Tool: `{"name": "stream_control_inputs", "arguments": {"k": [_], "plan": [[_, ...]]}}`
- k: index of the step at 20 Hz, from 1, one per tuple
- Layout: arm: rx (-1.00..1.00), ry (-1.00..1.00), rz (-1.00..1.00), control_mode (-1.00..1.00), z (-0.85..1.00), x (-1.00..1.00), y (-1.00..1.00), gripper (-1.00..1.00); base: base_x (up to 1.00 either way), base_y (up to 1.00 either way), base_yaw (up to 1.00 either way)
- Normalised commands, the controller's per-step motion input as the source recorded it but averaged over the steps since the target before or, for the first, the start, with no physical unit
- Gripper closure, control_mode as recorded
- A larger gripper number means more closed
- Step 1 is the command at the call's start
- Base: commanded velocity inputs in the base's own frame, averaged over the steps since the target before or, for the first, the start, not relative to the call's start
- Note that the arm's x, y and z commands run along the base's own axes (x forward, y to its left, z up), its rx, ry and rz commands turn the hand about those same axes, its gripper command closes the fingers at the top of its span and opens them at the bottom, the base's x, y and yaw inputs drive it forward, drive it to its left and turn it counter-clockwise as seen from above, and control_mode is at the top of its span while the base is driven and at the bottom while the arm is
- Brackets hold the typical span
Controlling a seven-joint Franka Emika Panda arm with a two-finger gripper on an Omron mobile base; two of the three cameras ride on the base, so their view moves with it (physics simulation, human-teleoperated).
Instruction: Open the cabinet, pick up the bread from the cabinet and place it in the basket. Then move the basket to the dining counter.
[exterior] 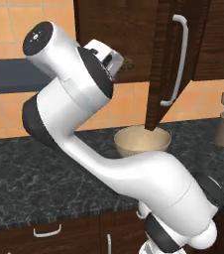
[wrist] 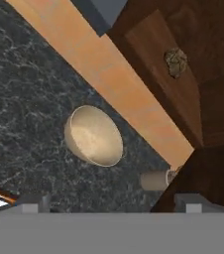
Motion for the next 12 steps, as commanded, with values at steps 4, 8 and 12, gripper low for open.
{"name": "stream_control_inputs", "arguments": {"k": [4, 8, 12], "plan": [[-0.64, 0.41, -0.42, -1.00, 0.00, 0.46, -0.08, -1.00, 0.00, 0.00, 0.00], [-0.49, 0.40, -0.43, -1.00, 0.00, 0.14, -0.59, -1.00, 0.00, 0.00, 0.00], [-0.42, 0.27, -0.38, -1.00, 0.01, -0.08, -0.95, -1.00, 0.00, 0.00, 0.00]]}}
